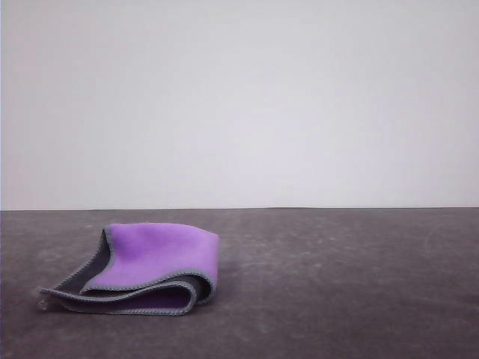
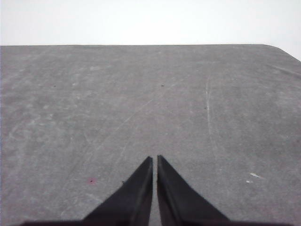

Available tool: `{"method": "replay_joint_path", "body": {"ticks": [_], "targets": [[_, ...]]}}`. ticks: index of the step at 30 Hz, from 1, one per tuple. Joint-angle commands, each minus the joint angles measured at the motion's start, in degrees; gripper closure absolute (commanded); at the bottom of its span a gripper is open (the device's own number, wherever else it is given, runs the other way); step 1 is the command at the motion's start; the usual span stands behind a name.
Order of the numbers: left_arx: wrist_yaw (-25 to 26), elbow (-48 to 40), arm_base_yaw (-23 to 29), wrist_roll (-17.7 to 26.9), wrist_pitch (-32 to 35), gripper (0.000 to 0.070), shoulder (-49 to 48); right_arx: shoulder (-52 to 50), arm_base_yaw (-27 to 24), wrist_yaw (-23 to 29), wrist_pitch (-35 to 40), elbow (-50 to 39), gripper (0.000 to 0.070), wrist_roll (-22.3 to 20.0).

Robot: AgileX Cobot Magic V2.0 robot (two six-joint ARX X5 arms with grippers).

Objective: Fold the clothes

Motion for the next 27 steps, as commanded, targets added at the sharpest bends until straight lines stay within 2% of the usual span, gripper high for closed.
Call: {"method": "replay_joint_path", "body": {"ticks": [1,27], "targets": [[-0.02,-1.11,-0.02,0.83,-0.37,0.0700,-0.02,-0.04,-0.02,0.00,0.66,-0.31,0.0685,0.81],[-0.02,-1.11,-0.02,0.83,-0.37,0.0700,-0.02,-0.04,-0.02,0.00,0.66,-0.31,0.0685,0.82]]}}
